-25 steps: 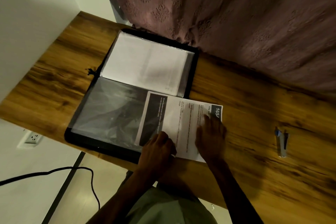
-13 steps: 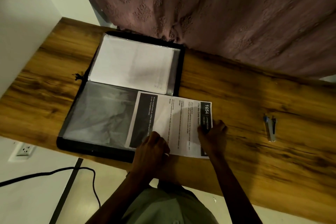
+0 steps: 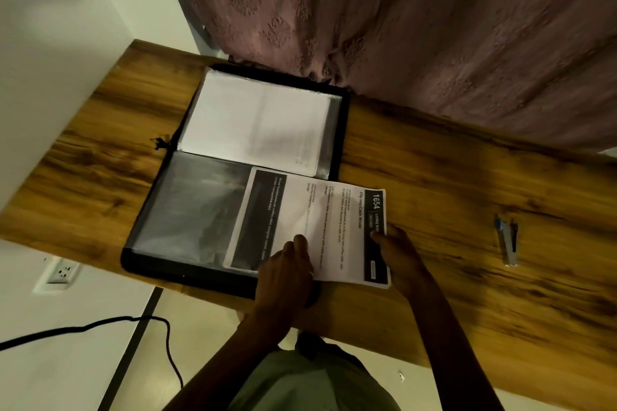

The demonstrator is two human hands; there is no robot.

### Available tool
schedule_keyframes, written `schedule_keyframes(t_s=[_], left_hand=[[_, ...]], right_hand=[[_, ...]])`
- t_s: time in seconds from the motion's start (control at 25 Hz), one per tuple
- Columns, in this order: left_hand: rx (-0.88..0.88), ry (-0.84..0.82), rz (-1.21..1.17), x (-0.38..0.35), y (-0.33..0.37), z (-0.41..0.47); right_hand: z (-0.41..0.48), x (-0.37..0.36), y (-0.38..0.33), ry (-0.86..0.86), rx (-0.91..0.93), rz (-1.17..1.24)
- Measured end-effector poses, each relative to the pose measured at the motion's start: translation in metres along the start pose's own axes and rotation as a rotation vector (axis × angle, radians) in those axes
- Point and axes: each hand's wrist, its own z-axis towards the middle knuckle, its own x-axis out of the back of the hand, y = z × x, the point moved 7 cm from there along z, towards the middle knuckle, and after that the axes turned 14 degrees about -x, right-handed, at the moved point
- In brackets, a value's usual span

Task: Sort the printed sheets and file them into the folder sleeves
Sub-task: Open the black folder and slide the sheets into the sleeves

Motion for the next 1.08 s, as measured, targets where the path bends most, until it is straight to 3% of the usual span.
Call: schedule_keyframes(t_s=[0.28, 0.52, 0.88, 1.08], left_hand=[[0.013, -0.014, 0.030, -0.001, -0.001, 0.000], [-0.004, 0.042, -0.048, 0.002, -0.008, -0.006], [-0.060, 0.038, -0.046, 0.004, -0.008, -0.008], [-0.080, 0.043, -0.097, 0.001, -0.011, -0.008]], right_hand=[[-0.014, -0.070, -0.011, -0.151, 0.037, -0.033], [-0.004, -0.037, -0.005, 0.009, 0.082, -0.072], [-0.015, -0.097, -0.020, -0.055, 0.187, -0.131], [-0.013, -0.090, -0.022, 0.045, 0.301, -0.246]])
